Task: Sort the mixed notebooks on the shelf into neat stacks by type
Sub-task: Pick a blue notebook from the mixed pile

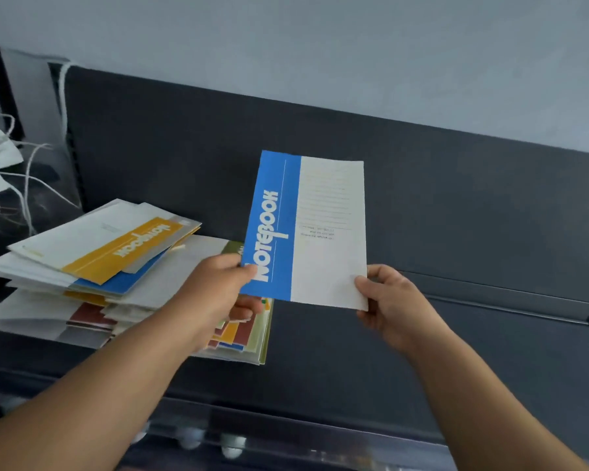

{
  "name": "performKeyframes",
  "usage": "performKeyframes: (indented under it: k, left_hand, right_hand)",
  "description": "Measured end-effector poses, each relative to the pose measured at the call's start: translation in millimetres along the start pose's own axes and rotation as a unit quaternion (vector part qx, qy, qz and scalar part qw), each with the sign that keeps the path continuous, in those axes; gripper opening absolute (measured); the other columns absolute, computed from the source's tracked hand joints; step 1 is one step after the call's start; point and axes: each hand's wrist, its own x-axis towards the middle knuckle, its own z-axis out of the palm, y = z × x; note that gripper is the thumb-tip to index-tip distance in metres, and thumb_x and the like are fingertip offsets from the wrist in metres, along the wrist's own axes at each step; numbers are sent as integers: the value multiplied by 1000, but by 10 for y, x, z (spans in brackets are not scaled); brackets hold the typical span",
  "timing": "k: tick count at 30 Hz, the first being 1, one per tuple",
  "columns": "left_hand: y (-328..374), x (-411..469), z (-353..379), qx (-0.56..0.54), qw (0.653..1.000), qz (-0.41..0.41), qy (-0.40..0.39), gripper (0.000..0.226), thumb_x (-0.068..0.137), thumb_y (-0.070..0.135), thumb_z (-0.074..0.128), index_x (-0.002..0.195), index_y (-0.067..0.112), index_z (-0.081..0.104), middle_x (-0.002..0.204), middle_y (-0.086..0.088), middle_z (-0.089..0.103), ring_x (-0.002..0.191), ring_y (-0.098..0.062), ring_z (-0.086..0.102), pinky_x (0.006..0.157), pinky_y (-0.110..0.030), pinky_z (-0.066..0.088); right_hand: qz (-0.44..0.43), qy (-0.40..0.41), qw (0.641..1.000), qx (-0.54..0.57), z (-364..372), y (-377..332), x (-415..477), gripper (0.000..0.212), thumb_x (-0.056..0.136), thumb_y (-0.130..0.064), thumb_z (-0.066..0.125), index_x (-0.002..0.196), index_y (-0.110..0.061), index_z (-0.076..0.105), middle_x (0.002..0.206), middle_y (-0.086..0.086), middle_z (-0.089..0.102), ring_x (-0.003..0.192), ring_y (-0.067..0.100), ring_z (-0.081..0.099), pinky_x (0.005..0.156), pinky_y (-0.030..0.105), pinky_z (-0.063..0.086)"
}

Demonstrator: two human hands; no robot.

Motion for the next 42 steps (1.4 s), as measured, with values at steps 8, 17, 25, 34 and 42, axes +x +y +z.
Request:
performKeyframes:
  k: [8,17,25,34,42]
  left_hand:
    - [260,-87,643,490,841,228,36,13,101,23,38,92,22,48,82,0,57,65,-16,49,53,-33,35]
    - [814,-13,1269,535,726,430,48,6,94,16,50,94,22,50,87,3,55,77,-22,53,60,-35,42]
    - [545,50,1457,381,884,257,83,60,94,23,57,148,19,29,146,-6,38,128,-27,44,99,-40,39]
    - [134,198,1547,198,980,14,-23,8,95,14,52,94,18,59,97,1,67,83,-16,62,63,-32,51]
    - [-292,539,1577,317,948,-1,2,6,93,20,57,94,14,59,89,-1,62,78,-17,60,66,-32,49]
  right_hand:
    - [-165,235,875,-390,-822,-87,-156,83,89,-22,68,155,-22,17,160,4,16,143,28,26,114,42,27]
    - [-240,105,769,-584,-1226,-310,-155,19,102,-24,46,111,-18,61,91,2,65,83,23,58,73,34,45]
    - [-114,119,953,-253,-1543,-373,-43,13,96,-19,58,91,-9,65,85,10,72,69,20,64,62,30,48]
    - [62,26,996,-61,-1450,68,257,17,98,-8,52,94,-4,68,90,9,77,82,27,73,76,43,59]
    - [35,78,945,-315,-1323,484,526,12,91,-9,59,96,-1,65,82,1,71,74,15,67,65,31,55]
